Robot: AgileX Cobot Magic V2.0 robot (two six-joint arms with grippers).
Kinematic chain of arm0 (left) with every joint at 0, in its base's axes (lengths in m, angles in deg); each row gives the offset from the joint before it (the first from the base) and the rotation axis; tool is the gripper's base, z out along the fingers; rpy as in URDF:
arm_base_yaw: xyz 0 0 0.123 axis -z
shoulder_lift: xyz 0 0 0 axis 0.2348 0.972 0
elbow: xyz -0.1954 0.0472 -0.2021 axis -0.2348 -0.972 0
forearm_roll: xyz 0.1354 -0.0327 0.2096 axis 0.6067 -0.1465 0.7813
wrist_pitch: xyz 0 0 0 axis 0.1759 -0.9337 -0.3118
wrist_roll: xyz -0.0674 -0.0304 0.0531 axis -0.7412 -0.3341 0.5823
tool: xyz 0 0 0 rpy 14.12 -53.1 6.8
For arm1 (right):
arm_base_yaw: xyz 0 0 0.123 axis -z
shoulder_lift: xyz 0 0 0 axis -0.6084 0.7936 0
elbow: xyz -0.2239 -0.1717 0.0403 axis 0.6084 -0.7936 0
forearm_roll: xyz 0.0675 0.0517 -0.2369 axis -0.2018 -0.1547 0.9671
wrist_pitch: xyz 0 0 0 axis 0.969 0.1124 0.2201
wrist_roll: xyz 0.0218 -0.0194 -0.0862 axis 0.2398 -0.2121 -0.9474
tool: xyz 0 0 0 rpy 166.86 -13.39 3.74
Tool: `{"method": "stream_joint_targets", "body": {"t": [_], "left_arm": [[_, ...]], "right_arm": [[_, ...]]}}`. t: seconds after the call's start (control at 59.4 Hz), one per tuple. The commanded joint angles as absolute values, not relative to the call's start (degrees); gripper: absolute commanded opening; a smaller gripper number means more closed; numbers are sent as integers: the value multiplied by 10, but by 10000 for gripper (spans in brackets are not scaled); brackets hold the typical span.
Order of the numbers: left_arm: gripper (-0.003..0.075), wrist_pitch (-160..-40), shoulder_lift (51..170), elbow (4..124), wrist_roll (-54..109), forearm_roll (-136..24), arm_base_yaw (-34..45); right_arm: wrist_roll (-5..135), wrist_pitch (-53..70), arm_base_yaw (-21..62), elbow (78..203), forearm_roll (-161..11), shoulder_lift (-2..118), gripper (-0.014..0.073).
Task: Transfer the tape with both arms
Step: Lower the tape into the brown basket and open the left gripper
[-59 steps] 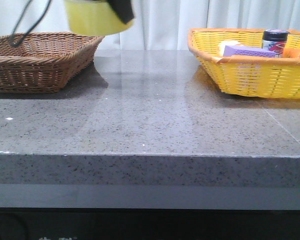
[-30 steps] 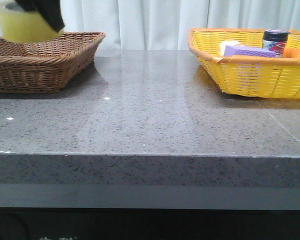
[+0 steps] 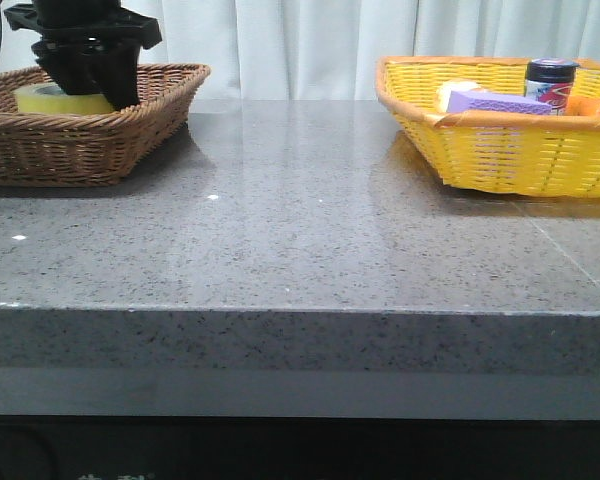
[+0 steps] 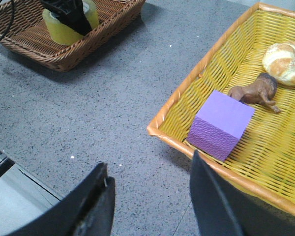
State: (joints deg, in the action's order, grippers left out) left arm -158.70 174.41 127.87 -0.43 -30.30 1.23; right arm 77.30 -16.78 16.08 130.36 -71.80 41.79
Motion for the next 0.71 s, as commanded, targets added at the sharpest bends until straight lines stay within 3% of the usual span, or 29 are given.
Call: {"method": "stream_joint_targets", "body": {"t": [0.0,0.489,0.691], "left_arm": [[479,-1590,1704,1295,-18,-306,13],[480,-1590,1596,1291,-49,-373,13],[472,-1590,1520,1230,-49,-406,29]], "right_arm": [[771,-126,166,1317,-723,416,382],[771,-126,166,1317,-723,416,382],[771,-126,166,1317,-723,416,382]]}}
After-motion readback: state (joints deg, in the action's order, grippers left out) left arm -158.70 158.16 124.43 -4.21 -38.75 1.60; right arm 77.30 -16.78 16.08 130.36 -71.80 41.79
